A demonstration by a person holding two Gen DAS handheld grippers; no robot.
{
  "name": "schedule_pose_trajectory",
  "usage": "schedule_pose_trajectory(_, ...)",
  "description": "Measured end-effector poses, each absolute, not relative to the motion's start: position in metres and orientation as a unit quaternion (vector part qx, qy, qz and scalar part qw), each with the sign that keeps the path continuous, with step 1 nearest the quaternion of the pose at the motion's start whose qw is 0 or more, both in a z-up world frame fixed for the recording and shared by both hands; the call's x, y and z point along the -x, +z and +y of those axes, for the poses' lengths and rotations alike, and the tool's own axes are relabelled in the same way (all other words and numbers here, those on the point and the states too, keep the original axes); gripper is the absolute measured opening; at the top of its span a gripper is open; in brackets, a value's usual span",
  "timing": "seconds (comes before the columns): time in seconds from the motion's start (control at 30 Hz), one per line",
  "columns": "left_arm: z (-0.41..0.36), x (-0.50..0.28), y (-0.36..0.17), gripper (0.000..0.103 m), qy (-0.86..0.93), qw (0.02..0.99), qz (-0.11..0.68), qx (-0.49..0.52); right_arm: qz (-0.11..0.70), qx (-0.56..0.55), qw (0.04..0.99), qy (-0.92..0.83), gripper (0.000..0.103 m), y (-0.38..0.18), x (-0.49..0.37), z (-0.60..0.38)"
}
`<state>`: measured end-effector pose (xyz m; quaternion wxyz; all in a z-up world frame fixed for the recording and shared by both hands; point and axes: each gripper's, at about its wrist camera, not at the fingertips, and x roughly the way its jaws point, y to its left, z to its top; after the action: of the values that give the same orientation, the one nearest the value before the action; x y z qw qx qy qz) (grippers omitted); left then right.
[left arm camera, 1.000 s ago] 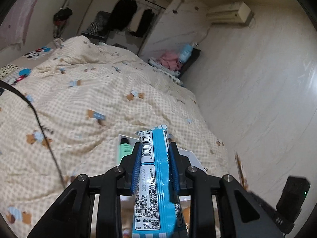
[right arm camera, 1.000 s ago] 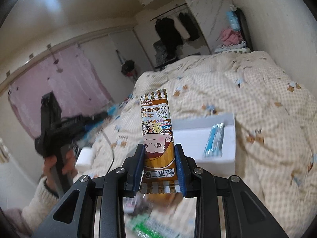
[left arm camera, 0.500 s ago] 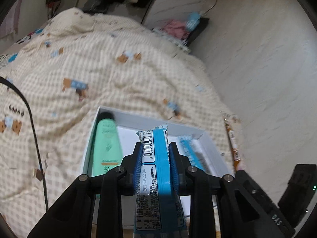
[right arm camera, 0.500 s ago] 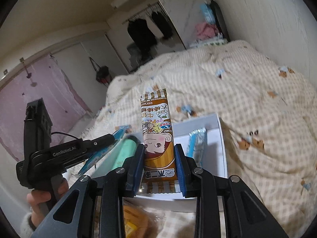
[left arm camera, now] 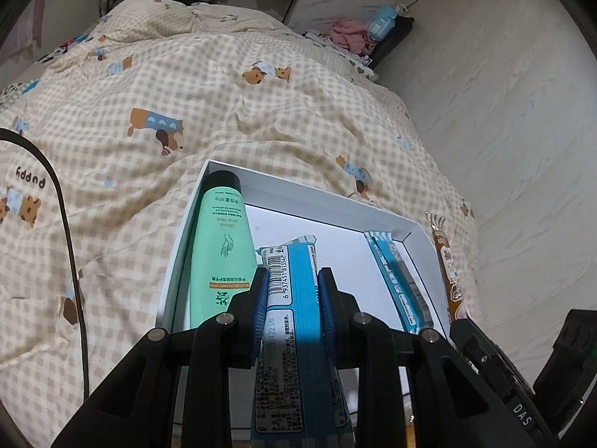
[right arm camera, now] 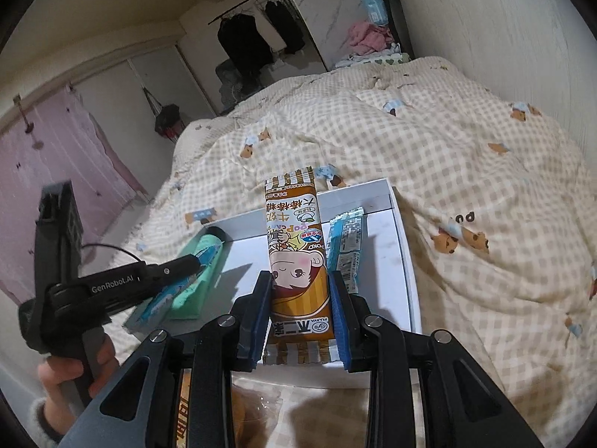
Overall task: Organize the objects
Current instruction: 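Lower the blue-and-white bar into the box with the left tool while the right tool places the brown bar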
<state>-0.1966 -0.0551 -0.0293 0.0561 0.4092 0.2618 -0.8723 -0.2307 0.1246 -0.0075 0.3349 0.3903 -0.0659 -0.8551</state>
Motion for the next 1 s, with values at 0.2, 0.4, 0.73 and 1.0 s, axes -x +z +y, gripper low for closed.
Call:
schedule_pose_trajectory(0.2,-0.055,0.197,-0.03,0.029,-0.871,0.052,0.262,-0.411,-0.07,-0.391,0.334,-0.855,0.032,-0.009,0.232,0.125)
schedule_pose_trajectory(0.4,-0.053,0.198,-0.031,0.029,-0.87,0.045,0.261,-0.415,-0.065,-0.381,0.327,-0.863,0.032,-0.006,0.228,0.125)
schedule_pose_trajectory(0.73,-0.053,0.193,-0.023,0.053,-0.877,0.024,0.269,-0.397,-0.063,-0.37,0.323,-0.869,0.038,-0.001,0.225,0.126)
schedule_pose_trajectory(1.0,-0.044,0.179,0.009,0.063,-0.903,0.018,0.223,-0.366,-0.08,-0.335,0.339,-0.876,0.057,0.021,0.219,0.137)
